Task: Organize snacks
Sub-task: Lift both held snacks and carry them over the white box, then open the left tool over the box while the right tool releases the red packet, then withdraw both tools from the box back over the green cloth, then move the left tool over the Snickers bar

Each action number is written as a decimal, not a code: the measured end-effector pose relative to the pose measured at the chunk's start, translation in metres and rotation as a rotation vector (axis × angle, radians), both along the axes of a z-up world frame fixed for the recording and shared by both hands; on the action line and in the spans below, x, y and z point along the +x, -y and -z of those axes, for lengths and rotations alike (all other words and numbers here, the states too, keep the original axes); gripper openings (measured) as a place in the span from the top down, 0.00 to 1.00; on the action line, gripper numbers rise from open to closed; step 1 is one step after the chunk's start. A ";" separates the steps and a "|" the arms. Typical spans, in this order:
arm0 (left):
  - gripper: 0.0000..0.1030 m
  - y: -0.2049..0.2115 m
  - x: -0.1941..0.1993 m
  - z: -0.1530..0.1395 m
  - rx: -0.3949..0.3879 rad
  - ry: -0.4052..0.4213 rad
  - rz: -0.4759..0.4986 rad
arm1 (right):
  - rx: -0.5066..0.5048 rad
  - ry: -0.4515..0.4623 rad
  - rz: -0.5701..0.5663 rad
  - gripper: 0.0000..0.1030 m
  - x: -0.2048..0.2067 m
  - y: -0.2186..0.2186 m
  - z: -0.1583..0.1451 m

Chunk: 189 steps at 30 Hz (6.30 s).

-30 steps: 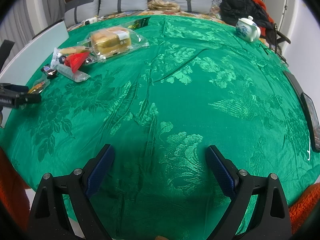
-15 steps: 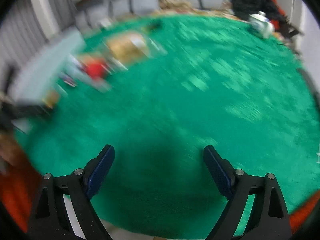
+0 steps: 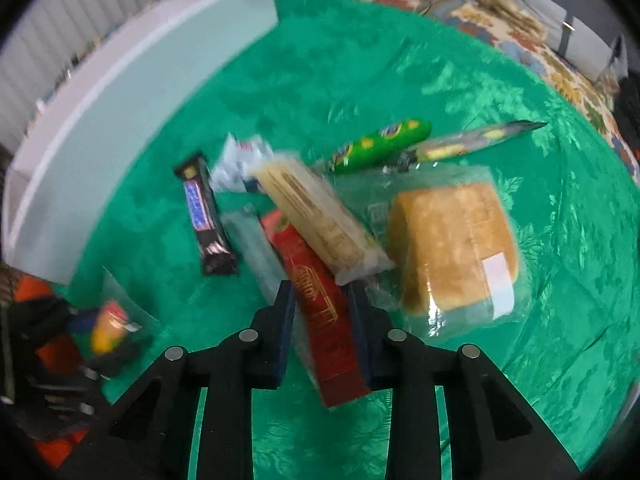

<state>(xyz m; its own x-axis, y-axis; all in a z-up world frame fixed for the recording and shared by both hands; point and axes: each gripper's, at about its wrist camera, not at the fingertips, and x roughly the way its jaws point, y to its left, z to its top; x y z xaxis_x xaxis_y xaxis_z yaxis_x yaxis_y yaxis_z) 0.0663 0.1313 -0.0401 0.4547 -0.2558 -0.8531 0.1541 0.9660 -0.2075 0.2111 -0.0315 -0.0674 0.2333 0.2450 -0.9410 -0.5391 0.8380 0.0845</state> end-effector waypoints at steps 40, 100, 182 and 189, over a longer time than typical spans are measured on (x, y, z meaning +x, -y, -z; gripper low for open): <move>0.68 -0.016 -0.029 -0.049 -0.207 0.100 -0.048 | 0.130 -0.083 0.319 0.50 -0.101 0.131 -0.001; 0.14 -0.113 0.056 -0.094 0.397 0.265 -0.320 | 0.020 0.304 0.791 0.33 -0.124 0.254 0.020; 0.00 0.037 0.014 0.031 0.193 0.122 -0.130 | -0.003 0.317 0.776 0.12 -0.117 0.257 0.030; 0.00 0.037 0.015 0.031 0.192 0.119 -0.130 | -0.002 0.317 0.776 0.12 -0.117 0.257 0.030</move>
